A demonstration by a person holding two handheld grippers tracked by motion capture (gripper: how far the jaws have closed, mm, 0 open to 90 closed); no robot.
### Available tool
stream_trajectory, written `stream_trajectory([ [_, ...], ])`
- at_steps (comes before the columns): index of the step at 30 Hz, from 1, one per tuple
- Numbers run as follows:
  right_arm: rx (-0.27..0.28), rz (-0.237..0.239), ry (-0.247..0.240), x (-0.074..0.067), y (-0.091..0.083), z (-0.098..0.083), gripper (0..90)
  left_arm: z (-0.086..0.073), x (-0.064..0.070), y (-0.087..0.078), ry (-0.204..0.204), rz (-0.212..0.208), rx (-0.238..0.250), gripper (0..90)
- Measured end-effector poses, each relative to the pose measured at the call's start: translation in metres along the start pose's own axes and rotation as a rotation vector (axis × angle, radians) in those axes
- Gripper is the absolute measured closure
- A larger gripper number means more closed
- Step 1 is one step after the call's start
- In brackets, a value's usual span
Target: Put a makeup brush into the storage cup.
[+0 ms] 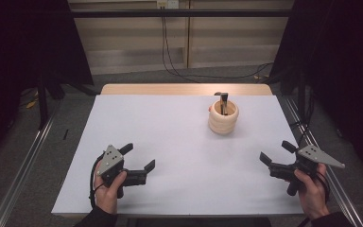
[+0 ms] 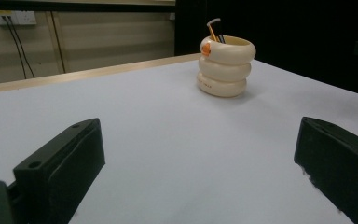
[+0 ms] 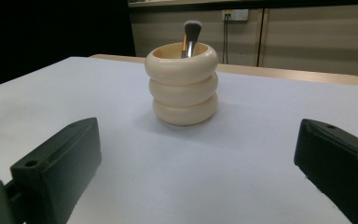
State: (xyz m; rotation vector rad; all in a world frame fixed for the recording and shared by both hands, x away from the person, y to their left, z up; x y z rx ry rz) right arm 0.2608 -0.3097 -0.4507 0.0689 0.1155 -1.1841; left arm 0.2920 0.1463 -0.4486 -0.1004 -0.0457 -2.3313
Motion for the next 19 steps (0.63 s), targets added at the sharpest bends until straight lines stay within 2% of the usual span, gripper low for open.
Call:
stream_trajectory([
  [3,-0.003,0.008,0.007,-0.0008,-0.0047,-0.0014,0.4,0.0003,0.0005,-0.0003,-0.001,-0.001,0.003,1.5],
  [8,-0.020,-0.010,-0.025,0.0025,-0.0094,-0.0058,0.7,0.0015,-0.0003,-0.0012,-0.003,-0.006,0.007,1.5],
  [9,-0.028,-0.010,-0.011,0.0019,-0.0097,-0.0067,0.7,0.0014,-0.0001,-0.0010,-0.007,-0.007,0.009,1.5],
  [14,-0.035,0.009,-0.023,0.0003,-0.0073,-0.0086,0.7,0.0010,-0.0015,-0.0010,0.000,-0.001,0.003,1.5],
  [19,-0.038,0.005,-0.015,0.0026,-0.0078,-0.0088,0.8,0.0010,-0.0013,-0.0006,-0.002,0.001,0.006,1.5],
])
Point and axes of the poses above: each handheld gripper's, and its own axes: y roughly forward along the jaws, z roughly out of its top, x roughly to its right, the point moved 5 cm from there along y, roughly forward along the jaws, and after that the axes turned 15 degrees about x, right-handed, at the moved point
